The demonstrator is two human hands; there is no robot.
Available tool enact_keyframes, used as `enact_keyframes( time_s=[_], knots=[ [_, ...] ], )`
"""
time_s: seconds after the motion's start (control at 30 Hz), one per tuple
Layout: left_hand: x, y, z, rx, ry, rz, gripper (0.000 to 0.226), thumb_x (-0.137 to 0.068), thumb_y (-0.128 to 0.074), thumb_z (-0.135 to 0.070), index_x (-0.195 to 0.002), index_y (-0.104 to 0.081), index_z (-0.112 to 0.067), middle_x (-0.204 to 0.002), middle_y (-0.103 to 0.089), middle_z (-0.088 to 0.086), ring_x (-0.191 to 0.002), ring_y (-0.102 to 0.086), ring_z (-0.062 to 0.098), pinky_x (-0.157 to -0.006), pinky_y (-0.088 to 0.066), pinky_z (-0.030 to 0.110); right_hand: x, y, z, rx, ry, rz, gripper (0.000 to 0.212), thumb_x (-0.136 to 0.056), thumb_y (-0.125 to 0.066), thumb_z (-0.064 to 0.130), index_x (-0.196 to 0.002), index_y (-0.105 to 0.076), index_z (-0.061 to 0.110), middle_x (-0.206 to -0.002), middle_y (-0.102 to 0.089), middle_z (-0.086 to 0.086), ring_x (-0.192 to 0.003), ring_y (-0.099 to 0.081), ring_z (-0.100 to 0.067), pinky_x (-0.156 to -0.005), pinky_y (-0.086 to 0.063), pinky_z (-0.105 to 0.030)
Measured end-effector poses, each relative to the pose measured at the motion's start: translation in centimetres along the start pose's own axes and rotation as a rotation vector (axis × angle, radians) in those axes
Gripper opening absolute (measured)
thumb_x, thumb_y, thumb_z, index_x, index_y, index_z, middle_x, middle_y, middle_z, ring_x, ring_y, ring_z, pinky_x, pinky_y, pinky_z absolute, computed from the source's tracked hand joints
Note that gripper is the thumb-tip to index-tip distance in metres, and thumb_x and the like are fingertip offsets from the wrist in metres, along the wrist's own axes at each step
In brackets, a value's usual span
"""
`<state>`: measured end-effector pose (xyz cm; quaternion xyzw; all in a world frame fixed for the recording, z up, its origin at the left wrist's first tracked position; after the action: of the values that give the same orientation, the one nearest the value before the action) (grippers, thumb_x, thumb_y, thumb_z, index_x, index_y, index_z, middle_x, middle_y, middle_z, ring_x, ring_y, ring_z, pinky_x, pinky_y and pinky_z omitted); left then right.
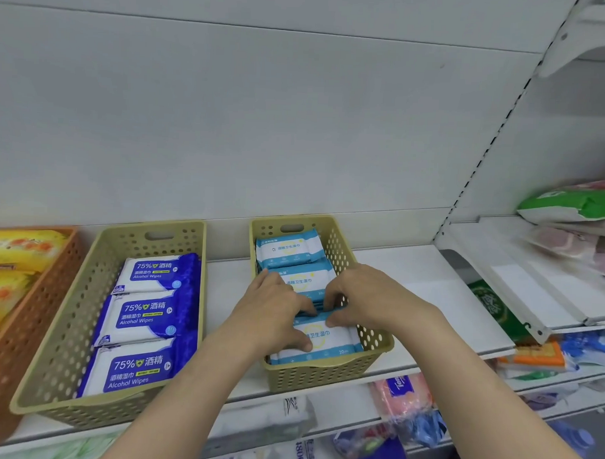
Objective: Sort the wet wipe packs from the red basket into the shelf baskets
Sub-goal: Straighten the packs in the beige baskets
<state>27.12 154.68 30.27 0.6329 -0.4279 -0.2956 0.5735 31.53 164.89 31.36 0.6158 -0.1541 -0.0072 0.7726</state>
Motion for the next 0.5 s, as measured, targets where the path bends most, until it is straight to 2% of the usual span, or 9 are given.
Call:
enact_keyframes(
  time_s=[0.03,0.1,0.17,0.2,0.27,0.33,0.37,0.43,0.5],
  knots=[
    [0.0,0.2,0.0,0.029,-0.004,-0.024,0.06,-0.078,-0.065,-0.061,-0.133,-0.051,-0.041,-0.109,-0.053,-0.007,-0.115,-0.034,0.018,-0.099,-0.027,0.031,0.0,0.3,-0.1,-0.026,0.014,-0.048,0.025,-0.079,-0.075,0.042,-0.102,-0.072,0.032,-0.103,-0.06,0.008,-0.101,-0.054,-0.012,-0.083,-0.049,-0.031],
    [0.3,1.4,0.8,0.152,0.03,-0.163,0.058,-0.082,-0.064,-0.056,-0.135,-0.05,-0.038,-0.122,-0.051,-0.008,-0.122,-0.034,0.016,-0.101,-0.032,0.03,0.0,1.9,-0.8,-0.087,0.025,-0.246,0.031,-0.081,-0.074,0.044,-0.11,-0.07,0.032,-0.111,-0.061,0.006,-0.112,-0.049,-0.013,-0.09,-0.046,-0.033],
    [1.1,3.2,3.4,0.284,0.178,-0.382,0.058,-0.087,-0.064,-0.047,-0.14,-0.046,-0.032,-0.134,-0.046,-0.007,-0.127,-0.035,0.014,-0.103,-0.034,0.031,0.4,3.5,-2.7,-0.217,-0.047,-0.444,0.039,-0.086,-0.071,0.04,-0.123,-0.065,0.028,-0.122,-0.063,0.005,-0.119,-0.049,-0.014,-0.096,-0.046,-0.035],
    [1.5,3.5,5.0,0.345,0.267,-0.446,0.059,-0.088,-0.064,-0.042,-0.142,-0.044,-0.03,-0.135,-0.045,-0.004,-0.127,-0.039,0.016,-0.101,-0.036,0.032,0.6,3.6,-4.0,-0.311,-0.115,-0.48,0.043,-0.089,-0.069,0.038,-0.13,-0.061,0.027,-0.126,-0.062,0.005,-0.118,-0.052,-0.014,-0.096,-0.047,-0.035],
    [1.7,2.9,7.4,0.51,0.388,-0.43,0.058,-0.089,-0.066,-0.034,-0.142,-0.044,-0.025,-0.133,-0.048,0.002,-0.116,-0.052,0.02,-0.094,-0.042,0.033,0.4,2.2,-6.0,-0.481,-0.239,-0.422,0.049,-0.092,-0.066,0.036,-0.138,-0.053,0.026,-0.128,-0.061,0.006,-0.109,-0.059,-0.013,-0.088,-0.049,-0.028],
    [1.3,2.0,8.3,0.596,0.409,-0.349,0.053,-0.09,-0.067,-0.029,-0.139,-0.048,-0.023,-0.128,-0.056,0.005,-0.104,-0.059,0.019,-0.086,-0.046,0.03,0.2,0.5,-6.6,-0.584,-0.279,-0.349,0.048,-0.094,-0.063,0.034,-0.14,-0.05,0.029,-0.125,-0.064,0.003,-0.098,-0.06,-0.011,-0.076,-0.046,-0.022],
    [1.1,1.8,8.4,0.592,0.407,-0.326,0.052,-0.09,-0.067,-0.028,-0.138,-0.05,-0.022,-0.126,-0.06,0.005,-0.103,-0.06,0.018,-0.084,-0.046,0.03,0.1,0.1,-6.6,-0.604,-0.283,-0.349,0.047,-0.095,-0.062,0.032,-0.14,-0.05,0.03,-0.122,-0.066,0.001,-0.095,-0.059,-0.011,-0.075,-0.045,-0.022],
    [0.9,1.8,8.8,0.536,0.41,-0.335,0.055,-0.089,-0.068,-0.031,-0.14,-0.05,-0.022,-0.126,-0.063,0.003,-0.111,-0.058,0.019,-0.088,-0.048,0.032,0.1,0.2,-6.6,-0.601,-0.287,-0.39,0.044,-0.096,-0.061,0.029,-0.14,-0.051,0.03,-0.117,-0.069,-0.001,-0.094,-0.057,-0.01,-0.08,-0.043,-0.024],
    [1.0,2.0,9.1,0.439,0.43,-0.35,0.055,-0.089,-0.066,-0.038,-0.14,-0.05,-0.026,-0.124,-0.064,0.002,-0.122,-0.048,0.021,-0.091,-0.045,0.034,0.0,0.7,-6.3,-0.582,-0.285,-0.426,0.042,-0.097,-0.06,0.026,-0.138,-0.054,0.027,-0.113,-0.071,-0.001,-0.091,-0.055,-0.008,-0.08,-0.041,-0.022]
  ],
)
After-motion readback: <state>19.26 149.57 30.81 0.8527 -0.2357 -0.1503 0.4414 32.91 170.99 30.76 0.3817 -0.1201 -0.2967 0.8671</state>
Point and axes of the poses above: each hand's wrist, its own x-axis away from the middle knuckle, its own y-axis out of the back of the hand, z = x × y, the point moved 9 cm from there along -x, towards the middle knuckle
